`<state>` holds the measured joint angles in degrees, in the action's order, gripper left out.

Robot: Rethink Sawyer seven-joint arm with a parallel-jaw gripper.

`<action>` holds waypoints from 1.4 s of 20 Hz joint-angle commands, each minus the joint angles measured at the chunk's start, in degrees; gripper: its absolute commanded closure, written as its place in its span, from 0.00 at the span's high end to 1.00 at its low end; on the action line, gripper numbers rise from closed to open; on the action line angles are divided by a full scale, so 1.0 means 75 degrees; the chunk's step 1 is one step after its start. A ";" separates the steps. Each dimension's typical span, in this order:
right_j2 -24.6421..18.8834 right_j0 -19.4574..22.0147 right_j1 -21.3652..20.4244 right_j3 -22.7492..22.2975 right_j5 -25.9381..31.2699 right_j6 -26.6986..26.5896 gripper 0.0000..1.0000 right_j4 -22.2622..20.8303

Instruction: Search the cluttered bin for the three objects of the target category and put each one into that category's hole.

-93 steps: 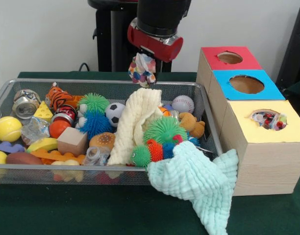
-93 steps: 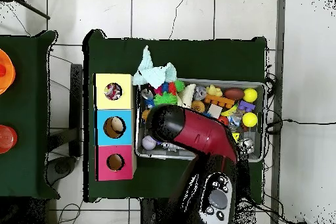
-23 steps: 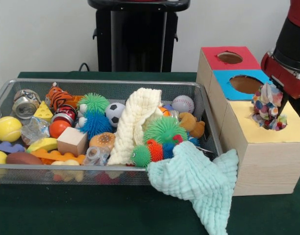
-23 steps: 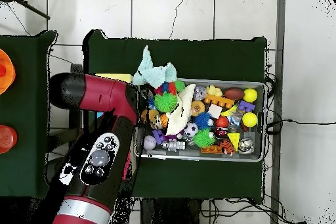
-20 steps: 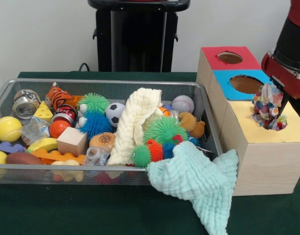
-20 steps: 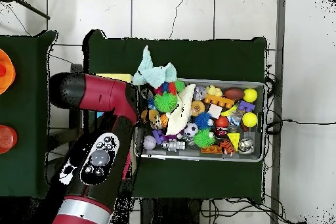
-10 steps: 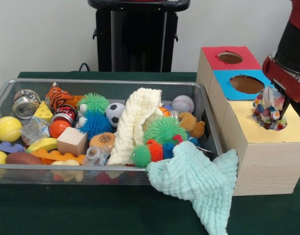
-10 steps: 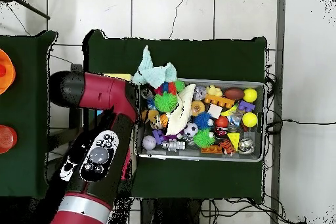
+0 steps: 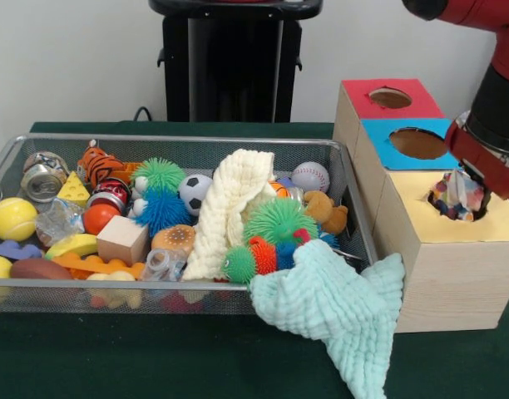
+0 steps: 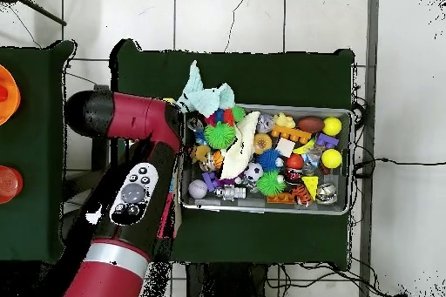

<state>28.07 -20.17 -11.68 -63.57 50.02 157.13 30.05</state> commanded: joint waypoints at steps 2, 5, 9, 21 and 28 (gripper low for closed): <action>-0.0598 0.0362 0.1035 0.0150 -0.0391 0.1564 0.00 0.0065; -0.0644 0.0527 0.1306 0.0022 -0.1008 0.1153 0.00 -0.0112; -0.0801 0.0700 0.1511 -0.0209 -0.2003 0.0639 0.00 -0.0341; -0.1356 0.1009 0.1549 -0.0616 -0.2958 0.0448 0.00 -0.0387; -0.1541 0.1170 0.1370 -0.0684 -0.2428 0.0258 1.00 -0.0401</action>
<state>24.80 -17.21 -9.97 -63.15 44.52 157.13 29.27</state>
